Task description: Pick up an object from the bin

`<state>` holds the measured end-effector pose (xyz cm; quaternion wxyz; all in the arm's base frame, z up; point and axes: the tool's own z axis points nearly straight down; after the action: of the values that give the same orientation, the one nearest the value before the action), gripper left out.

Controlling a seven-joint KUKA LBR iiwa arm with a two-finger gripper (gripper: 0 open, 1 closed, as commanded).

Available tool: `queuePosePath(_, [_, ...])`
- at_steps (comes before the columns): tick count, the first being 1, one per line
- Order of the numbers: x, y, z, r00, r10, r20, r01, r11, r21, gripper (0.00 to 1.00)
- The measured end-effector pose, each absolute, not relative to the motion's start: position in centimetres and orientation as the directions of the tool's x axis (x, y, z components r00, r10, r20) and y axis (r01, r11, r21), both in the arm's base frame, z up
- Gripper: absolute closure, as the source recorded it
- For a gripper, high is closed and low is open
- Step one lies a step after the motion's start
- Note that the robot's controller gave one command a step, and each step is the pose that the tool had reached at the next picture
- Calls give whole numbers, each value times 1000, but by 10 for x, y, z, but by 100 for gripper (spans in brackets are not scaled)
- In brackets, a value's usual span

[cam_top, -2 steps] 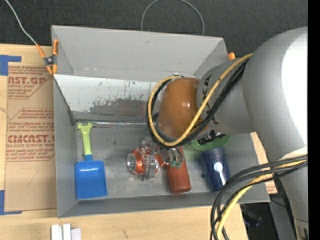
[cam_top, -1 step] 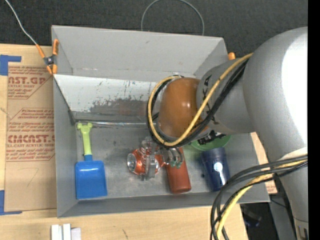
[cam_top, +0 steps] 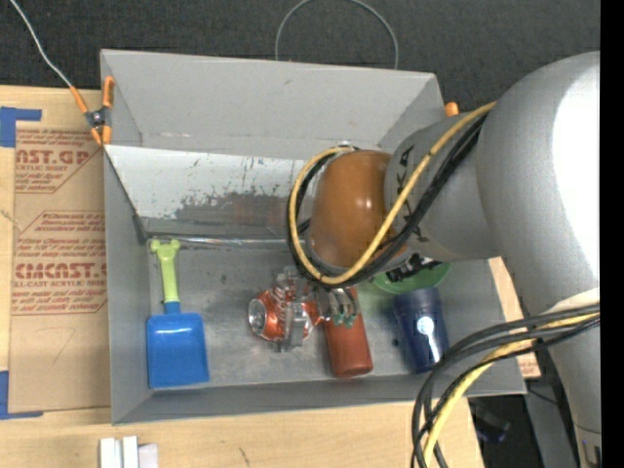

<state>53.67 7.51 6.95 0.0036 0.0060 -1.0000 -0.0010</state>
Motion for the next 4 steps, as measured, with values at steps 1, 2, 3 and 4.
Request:
queuePosePath(1, [535, 75, 84, -1000, -12, 15, -12, 1000, 1, 100])
queuePosePath(2, [536, 75, 105, -1000, -12, 10, -12, 1000, 2, 100])
queuePosePath(3, [537, 75, 119, -1000, -12, 6, -12, 1000, 3, 100])
queuePosePath(4, [537, 76, 127, -1000, -12, 4, -12, 1000, 3, 100])
